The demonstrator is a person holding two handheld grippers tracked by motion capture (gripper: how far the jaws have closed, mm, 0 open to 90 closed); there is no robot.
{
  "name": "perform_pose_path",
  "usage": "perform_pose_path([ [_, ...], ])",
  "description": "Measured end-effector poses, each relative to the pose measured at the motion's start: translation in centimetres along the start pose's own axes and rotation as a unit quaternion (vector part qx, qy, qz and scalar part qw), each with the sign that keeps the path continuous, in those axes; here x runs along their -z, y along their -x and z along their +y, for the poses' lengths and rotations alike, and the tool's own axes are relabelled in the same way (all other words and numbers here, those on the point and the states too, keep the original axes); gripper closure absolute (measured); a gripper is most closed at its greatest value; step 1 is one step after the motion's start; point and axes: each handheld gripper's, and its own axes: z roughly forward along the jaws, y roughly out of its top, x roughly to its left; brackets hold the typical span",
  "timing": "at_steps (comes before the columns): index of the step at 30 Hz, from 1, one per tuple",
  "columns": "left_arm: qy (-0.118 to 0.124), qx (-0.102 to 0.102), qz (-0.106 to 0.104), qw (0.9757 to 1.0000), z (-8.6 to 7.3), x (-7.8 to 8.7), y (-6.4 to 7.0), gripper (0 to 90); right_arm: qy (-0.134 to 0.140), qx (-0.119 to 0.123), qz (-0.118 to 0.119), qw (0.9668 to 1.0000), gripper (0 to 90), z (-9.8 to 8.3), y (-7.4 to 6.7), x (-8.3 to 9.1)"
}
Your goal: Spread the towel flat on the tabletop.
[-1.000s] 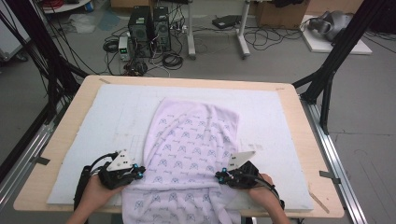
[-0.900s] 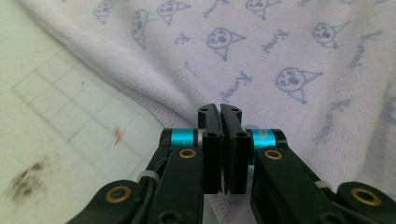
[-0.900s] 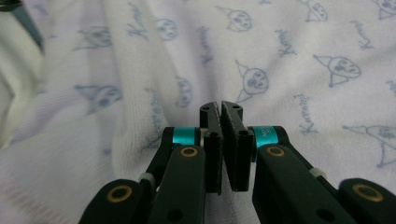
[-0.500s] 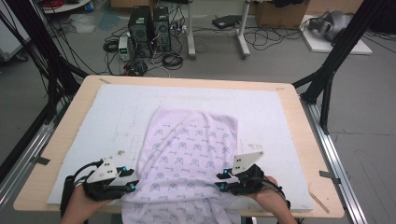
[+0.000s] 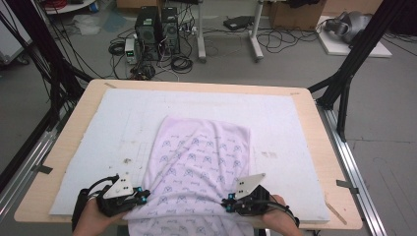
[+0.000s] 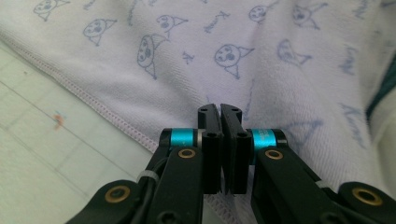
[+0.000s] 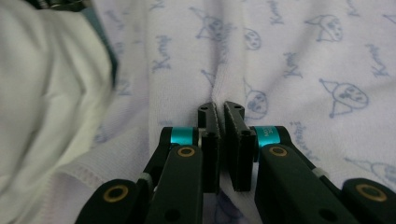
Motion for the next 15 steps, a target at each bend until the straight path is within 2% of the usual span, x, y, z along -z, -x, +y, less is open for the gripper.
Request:
perform_pose_path([
  [2, 0.005, 0.002, -0.005, 1.0000, -0.1, 0.6, 0.4, 86.5, -0.004, 0.005, 0.014, 0.9999, 84.1, 0.1, -0.7, 0.2],
  [3, 0.010, 0.005, -0.004, 0.9999, 0.0, 0.8, 0.3, 85.6, -0.003, 0.006, 0.014, 0.9999, 80.8, 0.2, -0.8, 0.4],
  [4, 0.015, 0.009, -0.003, 0.9998, 0.4, 1.0, 0.0, 82.5, 0.001, 0.001, 0.011, 0.9999, 76.7, 0.3, -0.6, 0.8],
  [6, 0.025, 0.019, 0.008, 0.9995, 1.0, 1.0, -0.9, 71.3, 0.013, -0.011, -0.011, 0.9998, 71.8, 0.7, 0.4, 1.7],
  [10, 0.049, 0.037, 0.031, 0.9976, 2.9, 0.6, -4.0, 65.6, 0.028, -0.024, -0.061, 0.9975, 66.1, 1.9, 3.6, 3.1],
  [12, 0.059, 0.053, 0.052, 0.9955, 3.8, -0.1, -5.9, 64.8, 0.031, -0.038, -0.081, 0.9955, 63.6, 2.3, 5.5, 3.5],
  [13, 0.060, 0.056, 0.060, 0.9948, 4.0, -0.4, -6.6, 64.5, 0.030, -0.040, -0.098, 0.9939, 61.9, 2.4, 6.6, 3.7],
  [15, 0.056, 0.063, 0.078, 0.9934, 4.7, -1.3, -8.2, 64.0, 0.031, -0.051, -0.115, 0.9916, 60.4, 2.5, 8.2, 3.6],
])
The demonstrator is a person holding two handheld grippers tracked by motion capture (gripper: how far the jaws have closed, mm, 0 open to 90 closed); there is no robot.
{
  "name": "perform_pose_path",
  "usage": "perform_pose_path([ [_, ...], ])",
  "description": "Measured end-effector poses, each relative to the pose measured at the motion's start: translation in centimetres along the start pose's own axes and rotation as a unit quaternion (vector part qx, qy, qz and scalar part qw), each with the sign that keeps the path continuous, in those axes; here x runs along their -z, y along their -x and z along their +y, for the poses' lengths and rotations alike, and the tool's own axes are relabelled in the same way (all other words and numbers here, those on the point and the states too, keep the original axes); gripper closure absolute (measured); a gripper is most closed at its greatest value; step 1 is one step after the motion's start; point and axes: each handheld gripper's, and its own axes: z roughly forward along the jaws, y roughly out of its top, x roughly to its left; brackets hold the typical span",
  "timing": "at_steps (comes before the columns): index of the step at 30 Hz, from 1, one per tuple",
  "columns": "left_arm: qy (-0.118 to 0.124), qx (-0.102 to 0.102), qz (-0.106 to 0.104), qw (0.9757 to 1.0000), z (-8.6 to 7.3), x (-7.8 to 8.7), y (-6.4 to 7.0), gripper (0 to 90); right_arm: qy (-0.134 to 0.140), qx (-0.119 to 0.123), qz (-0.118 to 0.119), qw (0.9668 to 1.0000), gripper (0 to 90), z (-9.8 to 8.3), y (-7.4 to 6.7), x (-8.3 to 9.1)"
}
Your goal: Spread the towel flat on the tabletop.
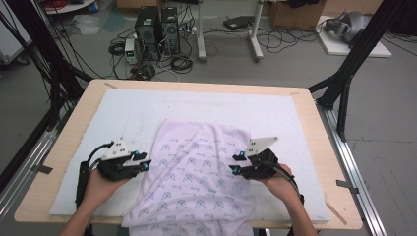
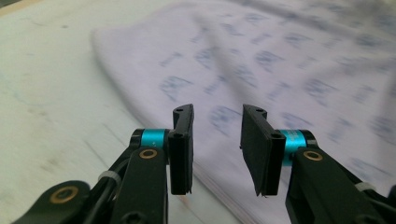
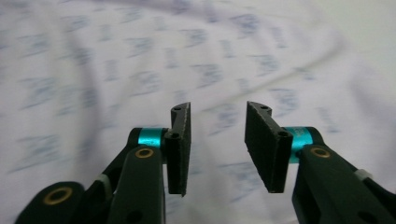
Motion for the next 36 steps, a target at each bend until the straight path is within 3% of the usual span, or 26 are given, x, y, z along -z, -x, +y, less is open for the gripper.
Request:
perform_pose_path([
  [1, -0.002, 0.001, 0.011, 0.9999, 0.3, -0.7, -0.6, 64.0, -0.001, -0.007, -0.007, 1.0000, 59.3, 0.0, 0.8, -0.3],
  [3, 0.001, 0.028, 0.014, 0.9995, 0.6, -2.1, -2.1, 64.1, -0.014, -0.017, -0.022, 0.9995, 56.3, -0.1, 2.4, -1.2],
  [6, -0.017, 0.056, 0.034, 0.9977, 0.9, -4.0, -4.2, 62.4, -0.042, -0.041, -0.031, 0.9978, 54.5, -0.4, 4.7, -2.5],
  [7, -0.018, 0.061, 0.041, 0.9971, 1.1, -4.5, -4.6, 62.1, -0.039, -0.044, -0.037, 0.9976, 54.5, -0.5, 5.3, -2.7],
  [12, -0.029, 0.079, 0.060, 0.9946, 2.0, -7.0, -5.5, 50.8, -0.043, -0.076, -0.040, 0.9953, 57.2, -1.2, 7.1, -3.7],
  [14, -0.044, 0.089, 0.060, 0.9932, 2.1, -7.7, -5.9, 51.8, -0.044, -0.084, -0.040, 0.9947, 57.1, -1.3, 7.2, -3.9],
  [15, -0.058, 0.089, 0.060, 0.9925, 2.3, -8.1, -6.1, 53.0, -0.044, -0.084, -0.040, 0.9947, 57.1, -1.3, 7.2, -3.9],
  [19, -0.067, 0.092, 0.046, 0.9924, 2.5, -8.6, -6.3, 83.8, -0.036, -0.071, -0.041, 0.9960, 57.0, -1.1, 6.9, -3.5],
  [22, -0.043, 0.109, 0.045, 0.9921, 2.9, -8.1, -6.0, 87.2, -0.027, -0.074, -0.044, 0.9959, 57.0, -1.0, 6.8, -2.8],
  [23, -0.034, 0.103, 0.054, 0.9927, 3.1, -7.9, -5.6, 87.2, -0.026, -0.072, -0.047, 0.9959, 57.0, -1.1, 6.8, -2.7],
  [24, -0.023, 0.095, 0.049, 0.9940, 3.5, -7.6, -5.1, 87.2, -0.026, -0.071, -0.046, 0.9961, 57.0, -1.1, 6.8, -2.6],
  [25, -0.007, 0.096, 0.021, 0.9952, 3.9, -7.4, -4.4, 87.2, -0.026, -0.071, -0.049, 0.9960, 57.0, -1.1, 6.7, -2.4],
  [26, 0.002, 0.084, -0.018, 0.9963, 4.2, -7.3, -3.4, 86.7, -0.027, -0.070, -0.050, 0.9959, 57.0, -1.1, 6.6, -2.3],
  [27, 0.010, 0.068, -0.068, 0.9953, 4.6, -7.3, -2.3, 83.9, -0.024, -0.064, -0.052, 0.9963, 56.9, -1.1, 6.6, -2.2],
  [28, 0.008, 0.044, -0.098, 0.9942, 4.8, -7.3, -1.4, 77.0, -0.023, -0.062, -0.053, 0.9964, 57.0, -1.0, 6.5, -2.0],
  [29, -0.008, 0.014, -0.085, 0.9962, 5.2, -7.3, -0.6, 71.3, -0.023, -0.063, -0.054, 0.9963, 56.9, -1.0, 6.4, -1.9],
  [30, -0.017, 0.002, -0.074, 0.9971, 5.3, -7.2, -0.4, 67.5, -0.021, -0.059, -0.058, 0.9963, 57.0, -1.0, 6.4, -1.8],
  [31, -0.020, -0.001, -0.065, 0.9977, 5.3, -7.2, -0.4, 67.2, -0.021, -0.059, -0.060, 0.9962, 57.0, -1.0, 6.4, -1.8],
  [33, -0.017, 0.012, -0.056, 0.9982, 5.3, -7.4, -0.8, 66.2, -0.024, -0.064, -0.065, 0.9956, 56.9, -1.1, 6.6, -1.8],
  [36, -0.031, 0.009, -0.047, 0.9984, 5.2, -8.2, -0.7, 61.2, -0.032, -0.069, -0.067, 0.9949, 56.4, -1.3, 6.9, -2.1],
])
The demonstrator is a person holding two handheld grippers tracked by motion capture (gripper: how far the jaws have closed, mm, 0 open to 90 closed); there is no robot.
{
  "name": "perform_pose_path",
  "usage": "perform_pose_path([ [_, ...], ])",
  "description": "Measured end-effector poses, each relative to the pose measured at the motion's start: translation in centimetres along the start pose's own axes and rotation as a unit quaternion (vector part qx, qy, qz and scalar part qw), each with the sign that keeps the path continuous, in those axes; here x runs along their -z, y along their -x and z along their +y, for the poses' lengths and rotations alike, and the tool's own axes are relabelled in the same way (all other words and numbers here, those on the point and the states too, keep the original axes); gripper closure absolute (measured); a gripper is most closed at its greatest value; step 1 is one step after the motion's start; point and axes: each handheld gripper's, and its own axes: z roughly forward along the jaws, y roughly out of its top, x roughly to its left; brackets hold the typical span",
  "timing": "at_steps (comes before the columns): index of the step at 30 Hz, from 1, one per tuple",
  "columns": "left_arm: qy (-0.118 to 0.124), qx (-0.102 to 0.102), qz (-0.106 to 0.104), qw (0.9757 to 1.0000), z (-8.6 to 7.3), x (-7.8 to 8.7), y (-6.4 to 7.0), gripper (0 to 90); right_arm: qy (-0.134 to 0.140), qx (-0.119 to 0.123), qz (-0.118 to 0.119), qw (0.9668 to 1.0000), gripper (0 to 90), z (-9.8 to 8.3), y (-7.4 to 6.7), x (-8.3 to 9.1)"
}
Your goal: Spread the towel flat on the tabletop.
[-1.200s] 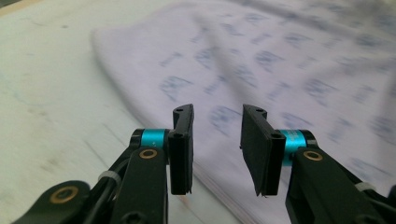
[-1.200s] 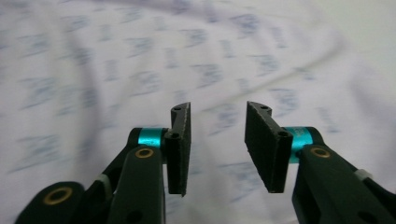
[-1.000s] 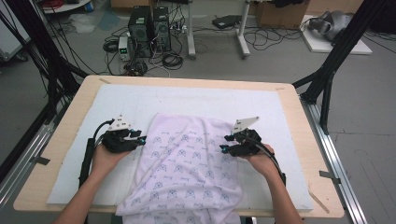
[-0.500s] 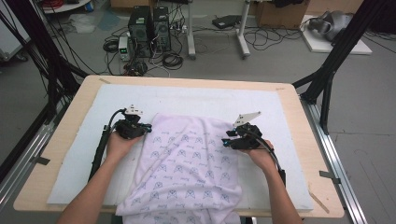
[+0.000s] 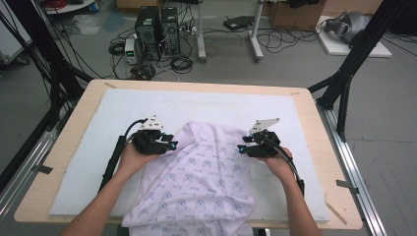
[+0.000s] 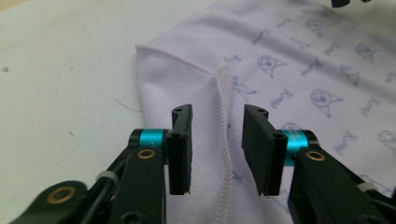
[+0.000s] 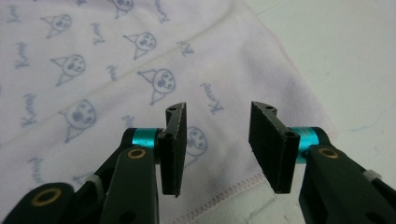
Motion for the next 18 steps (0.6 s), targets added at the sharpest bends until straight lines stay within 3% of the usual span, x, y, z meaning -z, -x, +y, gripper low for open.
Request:
perform_pose_path([
  [4, -0.009, 0.002, 0.018, 0.9998, 0.3, -1.7, 0.3, 56.7, -0.009, -0.006, -0.001, 0.9999, 54.8, -0.1, 0.2, -0.7],
  [8, -0.032, 0.005, 0.000, 0.9995, 0.3, -3.5, 0.5, 62.3, -0.015, 0.001, 0.000, 0.9999, 54.6, 0.0, 0.0, -1.1],
  [9, -0.041, 0.005, -0.011, 0.9991, 0.2, -3.9, 0.5, 69.0, -0.013, 0.001, -0.001, 0.9999, 54.6, 0.0, 0.0, -1.0],
  [11, -0.049, -0.008, 0.008, 0.9987, 0.1, -3.9, 0.4, 85.6, -0.008, 0.001, -0.003, 1.0000, 54.7, 0.0, 0.1, -0.9],
  [12, -0.045, -0.004, 0.016, 0.9988, 0.1, -3.7, 0.2, 86.7, -0.006, -0.001, -0.004, 1.0000, 55.3, -0.1, 0.2, -0.7],
  [13, -0.034, -0.006, 0.044, 0.9984, 0.2, -3.0, -0.2, 86.9, -0.005, -0.003, -0.004, 1.0000, 55.8, -0.1, 0.3, -0.6],
  [15, -0.007, 0.012, 0.074, 0.9972, 0.3, -1.6, -1.2, 87.1, -0.002, -0.004, -0.006, 1.0000, 56.5, -0.2, 0.4, -0.2],
  [16, 0.010, 0.026, 0.097, 0.9949, 0.2, -0.7, -2.0, 87.1, 0.000, -0.005, -0.007, 1.0000, 56.7, -0.2, 0.4, -0.1],
  [17, 0.025, 0.049, 0.123, 0.9909, -0.1, 0.3, -3.2, 86.9, 0.002, -0.007, -0.010, 0.9999, 56.8, -0.2, 0.5, 0.0],
  [18, 0.032, 0.066, 0.133, 0.9884, -0.4, 0.8, -3.9, 84.3, 0.005, -0.007, -0.013, 0.9999, 56.9, -0.2, 0.6, 0.1],
])
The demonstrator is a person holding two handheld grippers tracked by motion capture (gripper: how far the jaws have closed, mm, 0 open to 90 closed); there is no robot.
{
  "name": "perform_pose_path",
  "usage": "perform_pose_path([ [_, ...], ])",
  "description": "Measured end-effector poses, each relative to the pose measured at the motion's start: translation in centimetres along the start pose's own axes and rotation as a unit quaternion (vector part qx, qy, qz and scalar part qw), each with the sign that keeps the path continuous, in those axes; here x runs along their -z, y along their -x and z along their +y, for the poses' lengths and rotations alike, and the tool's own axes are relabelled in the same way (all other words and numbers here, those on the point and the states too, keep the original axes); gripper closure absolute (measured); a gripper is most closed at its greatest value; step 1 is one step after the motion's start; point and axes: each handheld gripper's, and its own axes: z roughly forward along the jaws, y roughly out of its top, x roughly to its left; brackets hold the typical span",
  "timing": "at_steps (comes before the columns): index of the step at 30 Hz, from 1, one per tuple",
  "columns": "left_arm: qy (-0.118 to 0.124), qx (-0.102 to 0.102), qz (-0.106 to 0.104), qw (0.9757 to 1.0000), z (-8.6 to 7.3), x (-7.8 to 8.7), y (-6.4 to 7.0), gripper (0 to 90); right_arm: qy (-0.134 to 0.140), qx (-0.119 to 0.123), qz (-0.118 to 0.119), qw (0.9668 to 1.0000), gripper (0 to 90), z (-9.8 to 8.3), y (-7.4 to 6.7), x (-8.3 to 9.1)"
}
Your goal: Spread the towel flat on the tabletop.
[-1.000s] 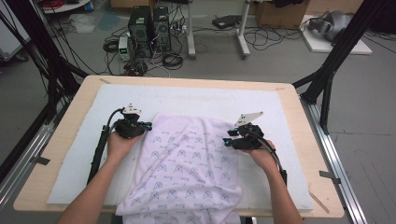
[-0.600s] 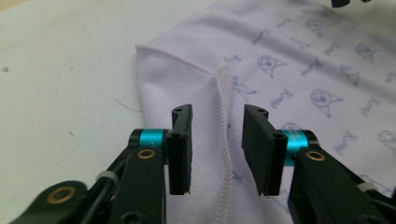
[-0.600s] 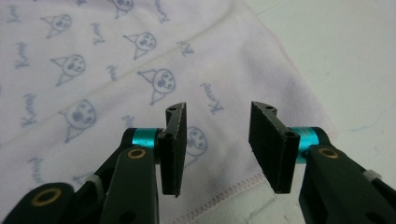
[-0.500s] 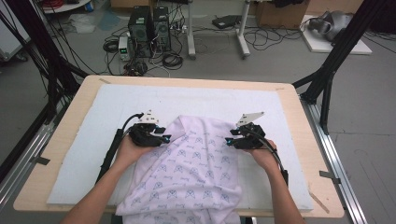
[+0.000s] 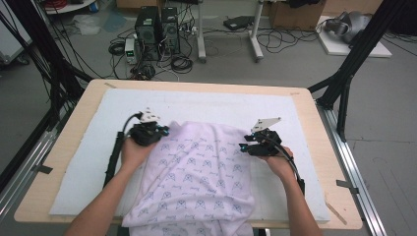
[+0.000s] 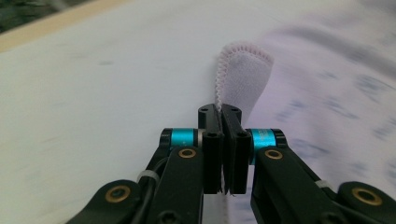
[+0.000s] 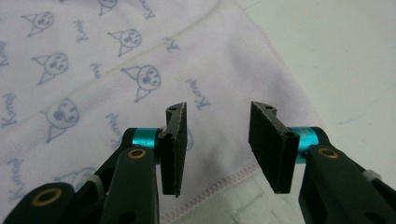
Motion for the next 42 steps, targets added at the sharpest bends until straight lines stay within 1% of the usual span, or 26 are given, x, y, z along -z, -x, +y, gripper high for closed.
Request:
perform_pose_path([
  [1, 0.001, 0.024, 0.011, 0.9997, -0.3, 0.3, -0.9, 75.8, 0.001, -0.001, -0.001, 1.0000, 56.9, 0.0, 0.0, 0.1],
  [2, -0.009, 0.033, 0.017, 0.9993, -0.7, 0.5, -1.7, 66.3, 0.005, -0.004, -0.002, 1.0000, 57.4, 0.1, 0.0, 0.0],
  [4, -0.018, 0.021, 0.010, 0.9996, -1.1, 0.7, -2.0, 63.1, 0.005, 0.001, -0.006, 1.0000, 59.3, 0.3, -0.1, -0.2],
  [8, -0.016, -0.025, -0.008, 0.9995, -1.5, 0.8, -1.0, 58.4, -0.015, 0.005, -0.017, 0.9997, 59.8, 0.7, 0.2, -0.8],
  [10, -0.028, -0.033, -0.026, 0.9987, -1.7, 0.3, -0.7, 58.0, -0.014, -0.001, -0.020, 0.9997, 59.0, 0.7, 0.5, -1.0],
  [14, -0.075, -0.039, -0.017, 0.9963, -2.5, -1.2, -0.8, 53.7, -0.034, -0.011, -0.026, 0.9990, 53.8, 0.3, 1.2, -1.4],
  [15, -0.075, -0.032, -0.020, 0.9965, -2.6, -1.4, -0.9, 52.8, -0.038, -0.015, -0.025, 0.9989, 53.7, 0.1, 1.3, -1.5],
  [17, -0.071, -0.028, -0.024, 0.9968, -2.6, -1.5, -1.1, 56.9, -0.048, -0.020, -0.022, 0.9984, 53.6, -0.2, 1.6, -1.9],
  [18, -0.069, -0.032, -0.029, 0.9967, -2.6, -1.5, -1.1, 65.1, -0.053, -0.023, -0.019, 0.9982, 53.8, -0.4, 1.8, -2.1],
  [19, -0.070, -0.038, -0.036, 0.9962, -2.6, -1.5, -1.0, 73.0, -0.046, -0.032, -0.012, 0.9984, 55.0, -0.5, 2.0, -2.2],
  [20, -0.067, -0.042, -0.039, 0.9961, -2.5, -1.7, -0.8, 80.9, -0.040, -0.037, -0.006, 0.9985, 59.3, -0.5, 2.2, -2.3],
  [21, -0.067, -0.041, -0.037, 0.9962, -2.5, -1.7, -0.8, 85.2, -0.035, -0.039, 0.007, 0.9986, 67.0, -0.6, 2.3, -2.4],
  [22, -0.069, -0.036, -0.037, 0.9963, -2.4, -1.8, -0.8, 86.1, -0.031, -0.037, 0.014, 0.9987, 78.7, -0.5, 2.3, -2.4],
  [23, -0.068, -0.031, -0.035, 0.9966, -2.4, -1.8, -1.0, 86.5, -0.030, -0.037, 0.022, 0.9986, 84.0, -0.4, 2.3, -2.5],
  [25, -0.067, -0.034, -0.011, 0.9971, -2.4, -1.6, -1.3, 86.9, -0.034, -0.030, 0.021, 0.9987, 86.7, -0.1, 2.1, -2.8],
  [27, -0.053, -0.022, 0.002, 0.9984, -2.2, -1.3, -2.1, 87.1, -0.045, -0.017, 0.010, 0.9988, 87.2, 0.6, 2.1, -2.9],
  [29, -0.040, -0.004, 0.013, 0.9991, -1.5, -1.1, -3.1, 87.2, -0.044, -0.015, -0.010, 0.9989, 87.5, 1.8, 2.7, -2.5],
  [30, -0.041, 0.000, 0.020, 0.9990, -0.7, -0.9, -3.6, 87.2, -0.042, -0.012, -0.017, 0.9989, 87.6, 2.4, 3.0, -2.2],
  [31, -0.029, -0.002, 0.036, 0.9989, 0.4, -0.7, -4.0, 87.2, -0.035, -0.007, -0.031, 0.9989, 87.7, 3.4, 3.4, -1.7],
  [33, -0.012, -0.006, 0.050, 0.9987, 2.6, -0.3, -4.6, 87.1, -0.013, -0.003, -0.058, 0.9982, 87.7, 6.1, 4.3, -0.3],
  [36, 0.020, -0.022, 0.081, 0.9963, 7.2, 0.6, -5.4, 86.7, 0.003, 0.007, -0.098, 0.9952, 86.0, 9.6, 5.3, 1.4],
  [37, 0.025, -0.026, 0.091, 0.9952, 8.4, 0.8, -5.6, 84.5, 0.008, 0.007, -0.111, 0.9938, 82.5, 10.6, 5.7, 1.8],
  [38, 0.023, -0.026, 0.106, 0.9938, 9.3, 0.9, -5.9, 74.7, 0.013, 0.004, -0.129, 0.9916, 75.8, 11.3, 6.1, 2.2],
  [39, 0.019, -0.021, 0.114, 0.9931, 9.8, 1.0, -6.2, 62.2, 0.015, -0.007, -0.136, 0.9905, 66.2, 11.8, 6.7, 2.4],
  [40, 0.019, -0.017, 0.110, 0.9936, 9.8, 1.1, -6.4, 56.9, 0.024, -0.022, -0.133, 0.9905, 65.2, 11.9, 7.1, 2.3],
  [42, 0.005, -0.013, 0.096, 0.9953, 9.0, 1.2, -6.7, 55.8, 0.021, -0.027, -0.119, 0.9923, 62.5, 11.5, 7.2, 1.8],
])
